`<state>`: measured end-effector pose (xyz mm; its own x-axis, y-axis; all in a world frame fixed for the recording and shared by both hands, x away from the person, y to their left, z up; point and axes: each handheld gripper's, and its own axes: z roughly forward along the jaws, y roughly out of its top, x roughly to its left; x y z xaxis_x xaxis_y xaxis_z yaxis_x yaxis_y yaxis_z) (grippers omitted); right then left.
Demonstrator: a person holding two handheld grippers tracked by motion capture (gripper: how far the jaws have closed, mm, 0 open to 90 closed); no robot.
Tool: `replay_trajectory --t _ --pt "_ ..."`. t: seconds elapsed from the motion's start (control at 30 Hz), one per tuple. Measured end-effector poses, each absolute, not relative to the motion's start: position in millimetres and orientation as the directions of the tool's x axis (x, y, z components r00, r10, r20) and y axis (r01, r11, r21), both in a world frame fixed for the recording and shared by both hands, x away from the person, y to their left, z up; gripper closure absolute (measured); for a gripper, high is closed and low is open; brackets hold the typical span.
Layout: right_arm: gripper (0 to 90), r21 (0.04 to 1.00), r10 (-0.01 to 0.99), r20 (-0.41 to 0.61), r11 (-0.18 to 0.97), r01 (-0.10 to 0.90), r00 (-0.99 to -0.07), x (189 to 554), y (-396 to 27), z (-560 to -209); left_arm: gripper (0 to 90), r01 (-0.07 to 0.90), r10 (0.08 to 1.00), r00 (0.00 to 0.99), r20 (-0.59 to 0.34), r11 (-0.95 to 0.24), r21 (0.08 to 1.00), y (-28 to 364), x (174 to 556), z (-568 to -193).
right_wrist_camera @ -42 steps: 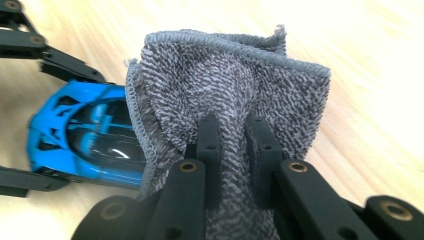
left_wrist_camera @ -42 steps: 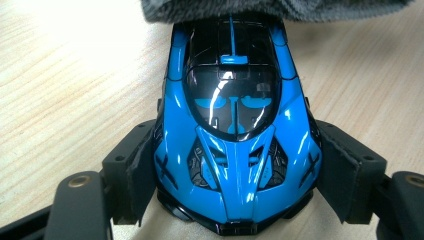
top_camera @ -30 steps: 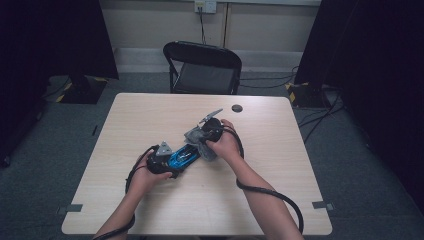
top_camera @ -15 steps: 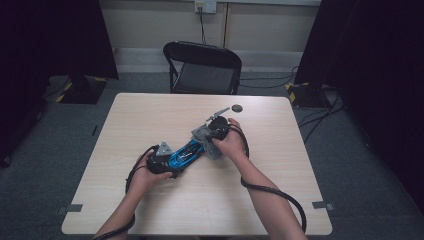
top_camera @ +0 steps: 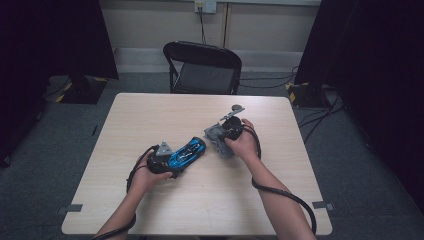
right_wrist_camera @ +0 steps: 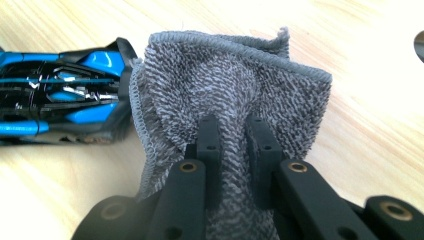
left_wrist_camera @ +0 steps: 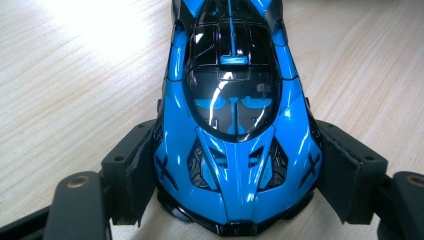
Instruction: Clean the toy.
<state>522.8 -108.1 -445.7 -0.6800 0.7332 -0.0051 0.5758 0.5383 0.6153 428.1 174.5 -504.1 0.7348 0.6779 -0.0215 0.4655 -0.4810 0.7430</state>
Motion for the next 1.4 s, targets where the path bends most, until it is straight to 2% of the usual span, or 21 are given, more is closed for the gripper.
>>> replay_trajectory --t 0.17,0.4,0.57,0.67,0.9,1.23,1.4 --pt "80.1 0.629 0.740 0.009 0.519 0.579 -0.673 517.2 -121.6 -445.5 18.9 0.464 0.680 0.733 -0.007 -0.492 0.737 173.5 428.6 -504.0" --pt "80.1 0.636 0.738 0.015 0.513 0.577 -0.674 512.2 -130.2 -444.0 18.4 0.443 0.677 0.736 0.010 -0.494 0.748 178.8 425.5 -495.0" --pt "80.1 0.644 0.737 0.023 0.506 0.574 -0.675 509.2 -136.1 -444.1 22.3 0.427 0.679 0.734 -0.032 -0.425 0.798 178.0 426.8 -470.9" --pt "80.1 0.648 0.736 0.025 0.504 0.571 -0.677 507.3 -136.8 -445.7 25.7 0.411 0.668 0.744 -0.022 -0.432 0.803 171.6 432.1 -465.6" --pt "80.1 0.657 0.732 0.042 0.493 0.570 -0.681 501.2 -135.1 -447.8 31.0 0.436 0.664 0.748 -0.020 -0.468 0.768 153.6 456.6 -470.8" --pt "80.0 0.657 0.740 0.060 0.476 0.584 -0.670 496.8 -139.6 -456.9 36.2 0.452 0.655 0.755 -0.012 -0.507 0.734 137.4 461.9 -478.9" --pt "80.0 0.653 0.739 0.065 0.477 0.589 -0.671 494.1 -140.8 -461.2 34.7 0.457 0.663 0.748 -0.013 -0.501 0.735 137.0 462.1 -480.9"
